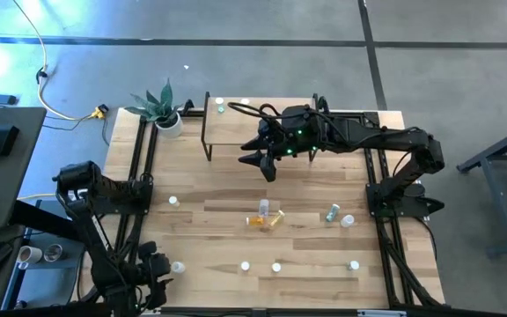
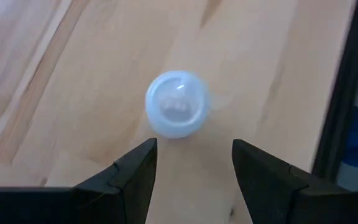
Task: Pick and place medicine bottles onto shelf by color
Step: Put the bottom left white pill bottle on the shelf
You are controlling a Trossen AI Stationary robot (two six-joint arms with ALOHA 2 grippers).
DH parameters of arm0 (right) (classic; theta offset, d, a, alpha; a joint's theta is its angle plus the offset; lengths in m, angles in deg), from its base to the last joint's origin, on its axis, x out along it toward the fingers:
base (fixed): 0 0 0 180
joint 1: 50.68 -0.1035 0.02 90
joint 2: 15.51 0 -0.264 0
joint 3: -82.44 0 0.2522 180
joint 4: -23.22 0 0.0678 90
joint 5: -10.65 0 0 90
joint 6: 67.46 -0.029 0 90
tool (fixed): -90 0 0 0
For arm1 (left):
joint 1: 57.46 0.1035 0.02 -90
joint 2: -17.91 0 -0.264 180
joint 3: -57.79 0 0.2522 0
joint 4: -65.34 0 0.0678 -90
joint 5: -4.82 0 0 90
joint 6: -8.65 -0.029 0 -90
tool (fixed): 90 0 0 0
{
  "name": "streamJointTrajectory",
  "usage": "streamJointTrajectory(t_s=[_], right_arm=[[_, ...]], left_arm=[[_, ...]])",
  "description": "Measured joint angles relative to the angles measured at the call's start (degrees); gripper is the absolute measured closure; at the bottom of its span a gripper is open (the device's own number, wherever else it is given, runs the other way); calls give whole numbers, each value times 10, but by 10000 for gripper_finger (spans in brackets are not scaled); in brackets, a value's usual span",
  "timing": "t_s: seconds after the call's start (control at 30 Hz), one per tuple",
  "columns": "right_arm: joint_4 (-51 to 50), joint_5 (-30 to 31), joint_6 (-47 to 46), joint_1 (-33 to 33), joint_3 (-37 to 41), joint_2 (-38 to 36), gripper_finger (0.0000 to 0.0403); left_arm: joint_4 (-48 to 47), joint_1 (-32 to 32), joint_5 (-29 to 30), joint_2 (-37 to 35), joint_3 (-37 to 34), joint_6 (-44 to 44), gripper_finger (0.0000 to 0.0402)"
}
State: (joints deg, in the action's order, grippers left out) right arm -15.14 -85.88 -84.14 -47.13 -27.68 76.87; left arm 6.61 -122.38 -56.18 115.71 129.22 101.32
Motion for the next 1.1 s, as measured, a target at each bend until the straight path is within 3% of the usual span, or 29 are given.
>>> streamJointTrajectory(t_s=[0.73,1.1], right_arm=[[0,-1,2,0,0,0,214],[-2,-1,2,0,0,0,214]], left_arm=[[17,1,52,92,0,83,204],[19,5,91,93,0,87,265]])
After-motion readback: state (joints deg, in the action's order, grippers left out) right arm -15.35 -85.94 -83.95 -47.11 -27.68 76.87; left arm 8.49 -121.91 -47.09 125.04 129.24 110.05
